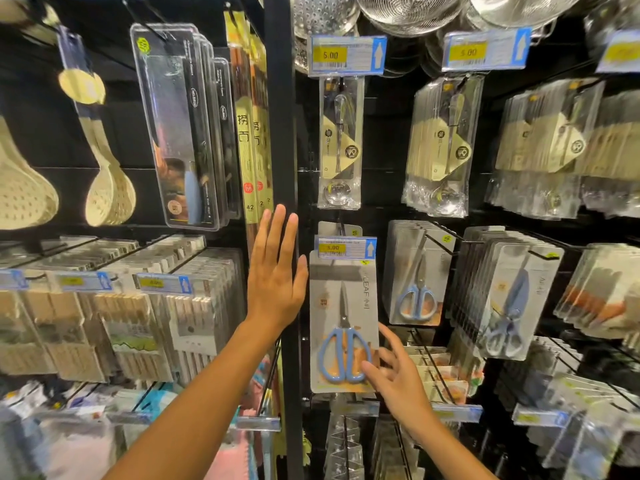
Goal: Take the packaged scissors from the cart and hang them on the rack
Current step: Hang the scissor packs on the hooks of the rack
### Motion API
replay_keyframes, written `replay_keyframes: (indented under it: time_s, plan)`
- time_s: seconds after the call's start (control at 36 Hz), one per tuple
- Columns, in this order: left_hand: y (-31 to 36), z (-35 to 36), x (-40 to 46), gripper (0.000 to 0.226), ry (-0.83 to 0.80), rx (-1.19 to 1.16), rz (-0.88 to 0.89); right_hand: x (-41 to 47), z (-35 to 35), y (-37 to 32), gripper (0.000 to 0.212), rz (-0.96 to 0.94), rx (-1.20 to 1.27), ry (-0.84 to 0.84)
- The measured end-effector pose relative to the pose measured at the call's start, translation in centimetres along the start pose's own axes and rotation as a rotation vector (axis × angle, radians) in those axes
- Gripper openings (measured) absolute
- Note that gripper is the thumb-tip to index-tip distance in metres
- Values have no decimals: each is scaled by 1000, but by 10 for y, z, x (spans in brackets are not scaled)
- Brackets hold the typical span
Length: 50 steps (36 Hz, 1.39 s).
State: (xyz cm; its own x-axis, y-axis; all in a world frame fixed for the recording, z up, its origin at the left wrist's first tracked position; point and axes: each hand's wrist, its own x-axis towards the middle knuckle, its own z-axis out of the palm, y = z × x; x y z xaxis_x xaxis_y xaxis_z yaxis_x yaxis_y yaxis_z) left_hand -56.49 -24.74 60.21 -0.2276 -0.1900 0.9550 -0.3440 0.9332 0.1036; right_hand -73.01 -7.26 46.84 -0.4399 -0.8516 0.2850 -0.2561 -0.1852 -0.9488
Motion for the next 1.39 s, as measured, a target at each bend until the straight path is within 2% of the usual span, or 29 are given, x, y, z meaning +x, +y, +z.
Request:
replay_keyframes:
  time_s: [0.42, 0.67, 0.78, 0.92, 1.0, 1.14, 1.19, 1.31, 1.39]
  plan:
    - [-1, 2, -1, 72, 9, -5, 0, 7, -6, -13, 68, -67, 63, -17]
    - [1, 1, 0, 70, 14, -15, 2, 19, -2, -17, 62, -8, 101, -6]
    - [2, 2, 0, 71, 15, -19, -3, 32, 0, -14, 49, 58, 96, 33]
    - [-1, 5, 0, 67, 26, -39, 1, 57, 0, 1, 17, 99, 40, 111]
    - [-3, 6, -1, 68, 27, -49, 6, 72, 4, 10, 9, 148, 37, 133]
    - [-7, 12, -2, 63, 33, -79, -1, 104, 11, 26, 27, 253, 97, 159]
    - [-9, 13, -2, 63, 46, -81, 13, 117, 13, 32, 31, 241, 78, 167]
    - [-10, 14, -1, 63, 71, -83, 37, 138, 17, 44, 56, 167, -22, 165]
    - [-10, 14, -1, 64, 75, -85, 42, 148, 20, 53, 58, 104, -42, 134]
